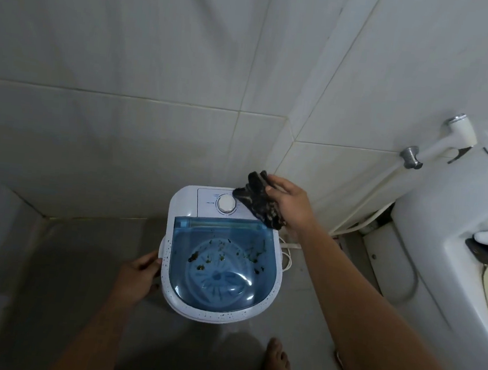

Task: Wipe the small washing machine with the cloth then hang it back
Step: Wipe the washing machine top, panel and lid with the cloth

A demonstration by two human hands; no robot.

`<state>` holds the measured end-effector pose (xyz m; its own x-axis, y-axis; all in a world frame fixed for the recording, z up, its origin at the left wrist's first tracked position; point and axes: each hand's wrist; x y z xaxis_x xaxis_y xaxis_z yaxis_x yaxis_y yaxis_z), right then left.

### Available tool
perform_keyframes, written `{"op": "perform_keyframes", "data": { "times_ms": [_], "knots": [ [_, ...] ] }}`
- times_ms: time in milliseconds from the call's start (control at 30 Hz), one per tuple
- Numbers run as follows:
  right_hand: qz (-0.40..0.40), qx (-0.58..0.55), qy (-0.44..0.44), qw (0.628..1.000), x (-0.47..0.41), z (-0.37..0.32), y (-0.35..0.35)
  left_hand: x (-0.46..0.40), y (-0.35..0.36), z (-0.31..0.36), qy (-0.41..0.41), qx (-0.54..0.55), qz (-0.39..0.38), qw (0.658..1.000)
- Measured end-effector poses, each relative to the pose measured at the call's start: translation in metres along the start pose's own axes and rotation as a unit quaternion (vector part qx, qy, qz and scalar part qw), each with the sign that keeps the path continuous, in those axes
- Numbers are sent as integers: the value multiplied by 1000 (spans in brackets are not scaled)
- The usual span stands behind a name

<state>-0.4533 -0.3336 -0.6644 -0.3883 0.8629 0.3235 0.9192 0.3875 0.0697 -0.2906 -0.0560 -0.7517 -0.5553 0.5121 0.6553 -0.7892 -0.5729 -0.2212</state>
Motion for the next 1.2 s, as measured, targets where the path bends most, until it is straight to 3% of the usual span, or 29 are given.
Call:
{"op": "perform_keyframes", "data": {
  "times_ms": [67,133,300,433,567,633,700,800,967,1100,1133,1200],
  "knots": [
    [-15,212,-54,976,2,26,-7,-2,0,-2,-4,1,-5,1000],
    [-20,377,-131,917,12,48,-9,-3,0,-1,-5,4,-11,1000],
    [-13,552,-202,809,36,72,0,1,-1,0,-6,2,-11,1000],
    [-30,578,-194,792,25,62,-6,0,-3,-1,-8,-15,-10,1000],
    [45,535,-150,830,5,48,-7,0,-2,-1,-5,-22,-7,1000],
    [29,526,-163,834,11,51,-1,0,-1,-1,-7,-26,-3,1000],
    [-37,545,-212,810,28,61,3,1,-1,0,-4,-29,-3,1000],
    [-123,614,-268,733,43,67,-5,1,-2,1,-3,-35,-4,999],
    [-44,675,-186,713,26,36,-5,2,-3,1,-3,-35,-11,999],
    [-190,708,-243,635,48,41,12,0,-4,0,-3,-33,-13,999],
    [-180,714,-239,633,44,36,10,1,-4,1,-4,-34,-14,999],
    [-81,717,-196,664,21,20,6,1,-4,1,-6,-26,-13,1000]
  ]
}}
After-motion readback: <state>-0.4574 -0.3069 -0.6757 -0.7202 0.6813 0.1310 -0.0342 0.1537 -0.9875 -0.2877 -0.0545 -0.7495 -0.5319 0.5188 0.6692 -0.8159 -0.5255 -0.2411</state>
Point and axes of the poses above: each hand's wrist, its own x-axis away from the middle knuckle, its own y-axis out of the palm, z = x × y, and after that the axes turned 13 degrees about -x, right-handed
